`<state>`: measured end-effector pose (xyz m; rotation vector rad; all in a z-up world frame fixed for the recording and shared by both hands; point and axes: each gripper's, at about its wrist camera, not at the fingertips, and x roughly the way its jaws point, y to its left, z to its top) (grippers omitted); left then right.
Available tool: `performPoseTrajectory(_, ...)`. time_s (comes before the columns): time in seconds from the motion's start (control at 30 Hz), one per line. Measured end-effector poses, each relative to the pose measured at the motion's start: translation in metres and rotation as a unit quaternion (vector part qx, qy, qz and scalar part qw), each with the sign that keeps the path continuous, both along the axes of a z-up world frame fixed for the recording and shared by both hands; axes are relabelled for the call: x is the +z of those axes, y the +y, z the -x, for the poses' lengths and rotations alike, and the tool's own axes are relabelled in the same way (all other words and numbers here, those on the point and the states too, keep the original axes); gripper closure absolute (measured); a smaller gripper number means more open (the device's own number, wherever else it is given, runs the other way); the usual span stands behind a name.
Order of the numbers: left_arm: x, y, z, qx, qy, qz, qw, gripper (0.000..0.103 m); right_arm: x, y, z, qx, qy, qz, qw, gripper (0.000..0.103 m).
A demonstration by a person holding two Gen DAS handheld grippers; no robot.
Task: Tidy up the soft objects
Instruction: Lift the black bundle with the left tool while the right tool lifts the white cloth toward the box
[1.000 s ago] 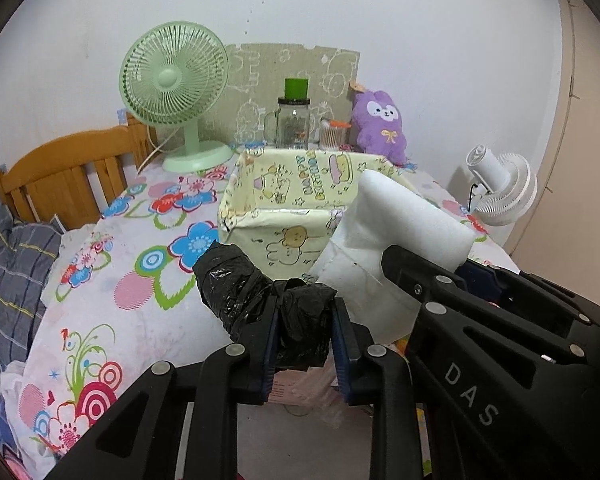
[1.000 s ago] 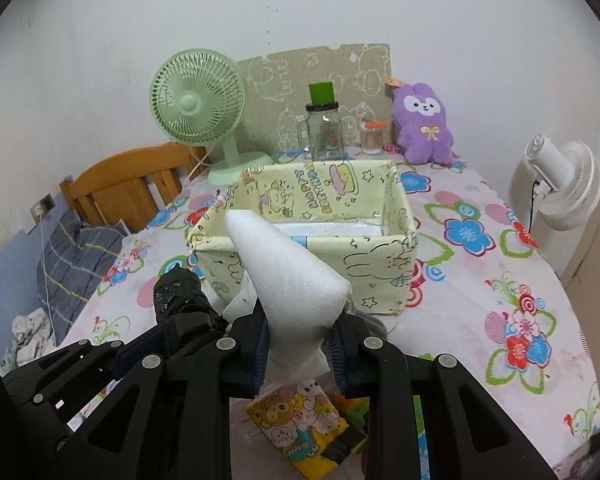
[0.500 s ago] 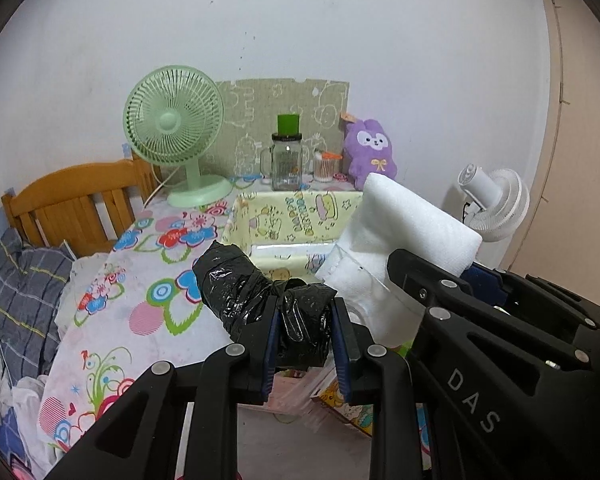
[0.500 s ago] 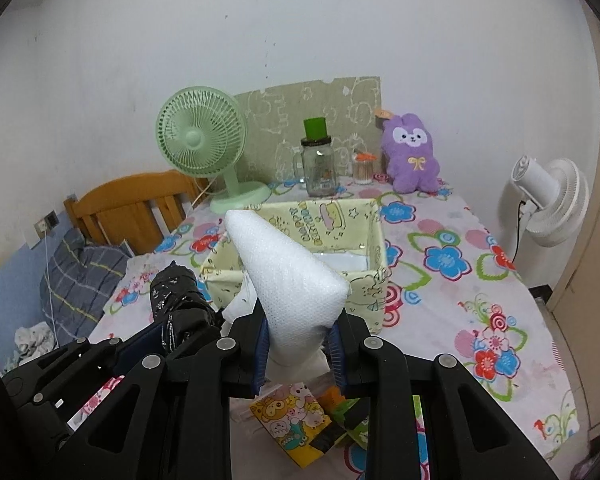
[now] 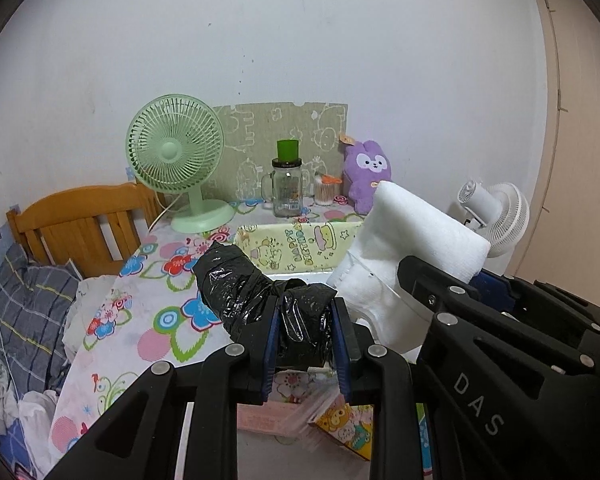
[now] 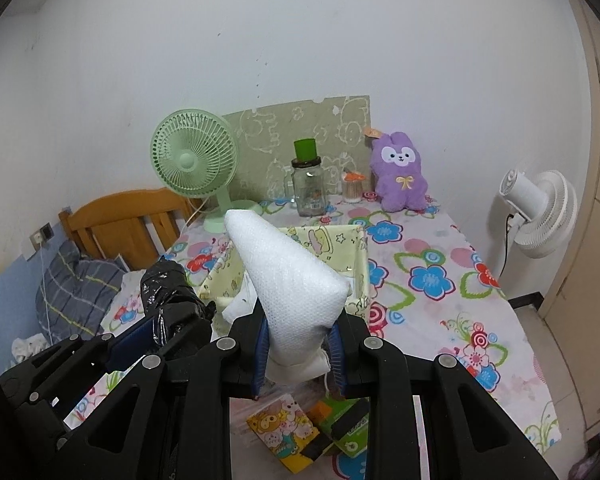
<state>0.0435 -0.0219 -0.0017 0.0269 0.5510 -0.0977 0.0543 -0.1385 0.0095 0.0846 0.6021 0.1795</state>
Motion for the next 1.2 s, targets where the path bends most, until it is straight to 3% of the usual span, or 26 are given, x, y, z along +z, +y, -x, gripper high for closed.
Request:
performPoseTrajectory(0.53, -0.001, -0.001, -0.043, 0.005, 0.006, -0.005, 1.0000, 0.079, -0.003, 0.001, -0.041, -0.009, 0.011, 0.001, 1.000, 0.074)
performPoseTrajectory(1.2, -0.024, -0.002, -0.114, 0.003, 0.036, -0.006, 0.9993, 0.079, -0.030, 0.003, -0.114, -0.020, 0.048, 0.009, 0.999, 0.074)
